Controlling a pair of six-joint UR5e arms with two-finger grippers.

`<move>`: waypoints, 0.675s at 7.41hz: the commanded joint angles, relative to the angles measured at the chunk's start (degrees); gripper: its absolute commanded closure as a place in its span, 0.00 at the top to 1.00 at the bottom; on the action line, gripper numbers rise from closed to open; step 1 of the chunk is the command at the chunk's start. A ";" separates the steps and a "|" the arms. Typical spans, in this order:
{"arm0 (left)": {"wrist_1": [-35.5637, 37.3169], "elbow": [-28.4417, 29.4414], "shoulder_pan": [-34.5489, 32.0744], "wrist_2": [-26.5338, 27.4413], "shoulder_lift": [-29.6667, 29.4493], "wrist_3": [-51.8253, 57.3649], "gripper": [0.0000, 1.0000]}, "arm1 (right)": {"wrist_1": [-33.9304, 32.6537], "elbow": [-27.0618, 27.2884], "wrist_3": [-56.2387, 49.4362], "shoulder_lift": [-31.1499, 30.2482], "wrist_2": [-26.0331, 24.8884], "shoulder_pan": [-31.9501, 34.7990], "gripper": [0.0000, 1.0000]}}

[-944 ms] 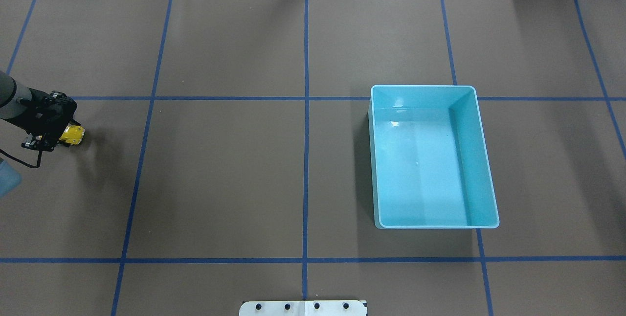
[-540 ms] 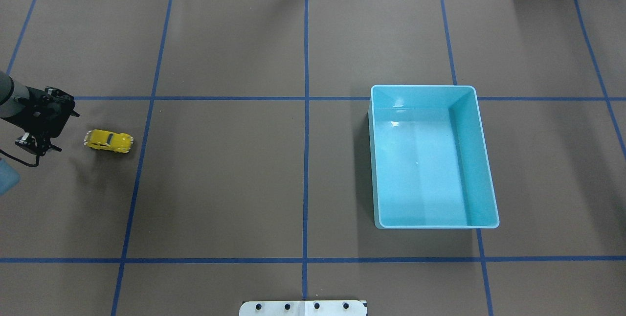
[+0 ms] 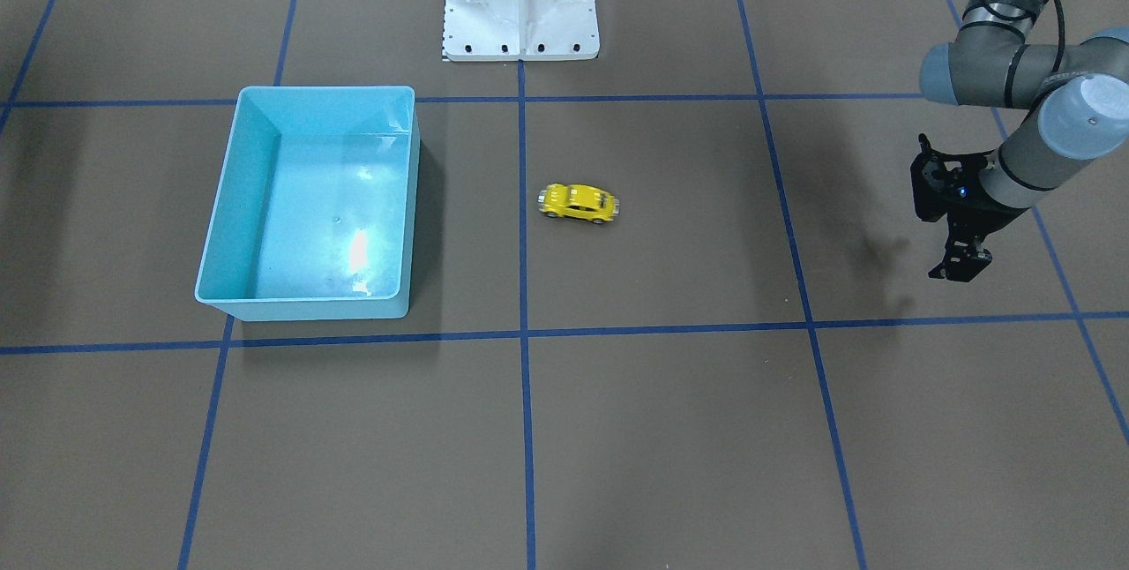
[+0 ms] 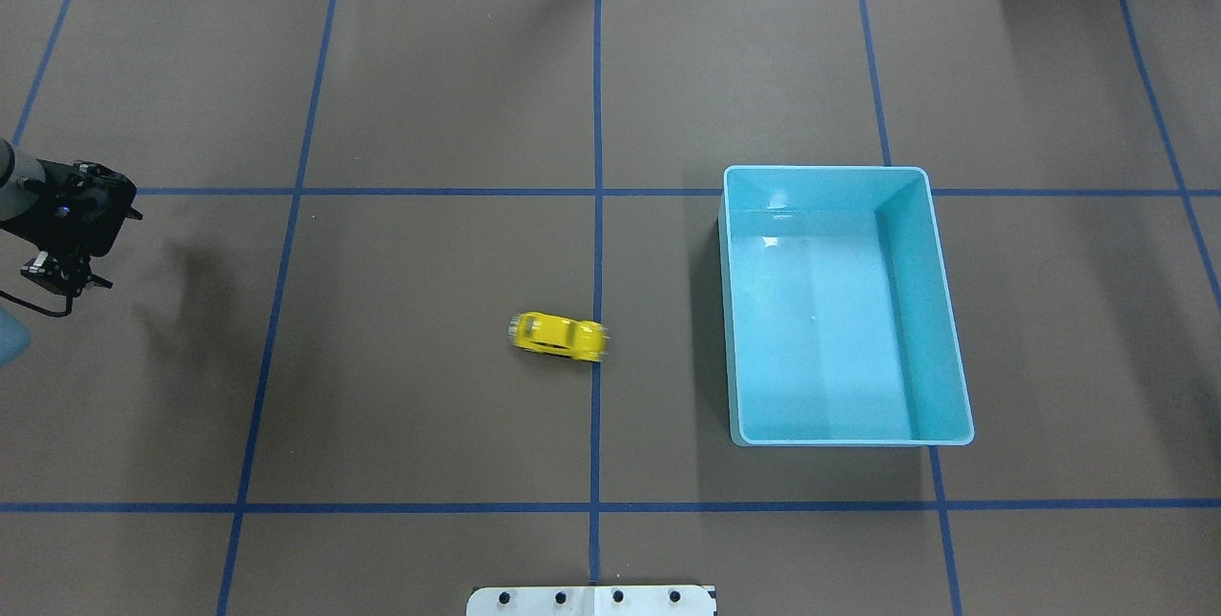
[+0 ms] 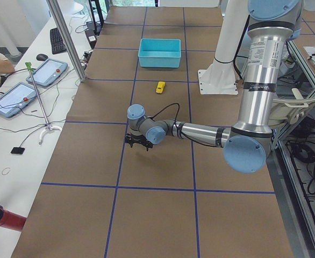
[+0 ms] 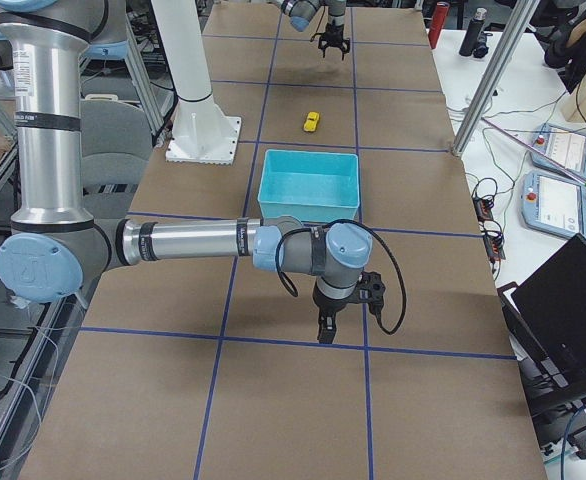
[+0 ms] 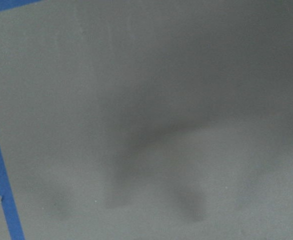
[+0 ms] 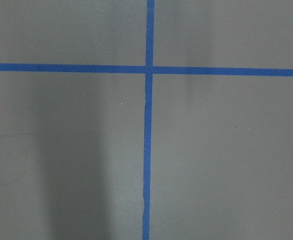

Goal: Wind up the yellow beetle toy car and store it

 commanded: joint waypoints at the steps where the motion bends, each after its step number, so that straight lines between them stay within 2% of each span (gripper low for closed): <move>1: 0.36 0.00 -1.37 0.10 -0.08 -16.63 1.00 | 0.00 0.00 0.00 0.00 0.00 -0.02 1.00; 2: 2.54 -0.35 -2.77 -0.25 -0.25 -27.70 1.00 | 0.00 0.00 0.00 0.00 0.00 -0.02 1.00; 3: 6.22 -0.61 -5.05 -2.78 -0.51 -37.81 1.00 | 0.00 0.00 0.00 0.00 0.00 0.06 1.00; 5: 8.45 -1.49 -10.40 -4.91 -0.69 -56.02 1.00 | 0.00 0.00 0.00 0.00 0.00 -0.02 1.00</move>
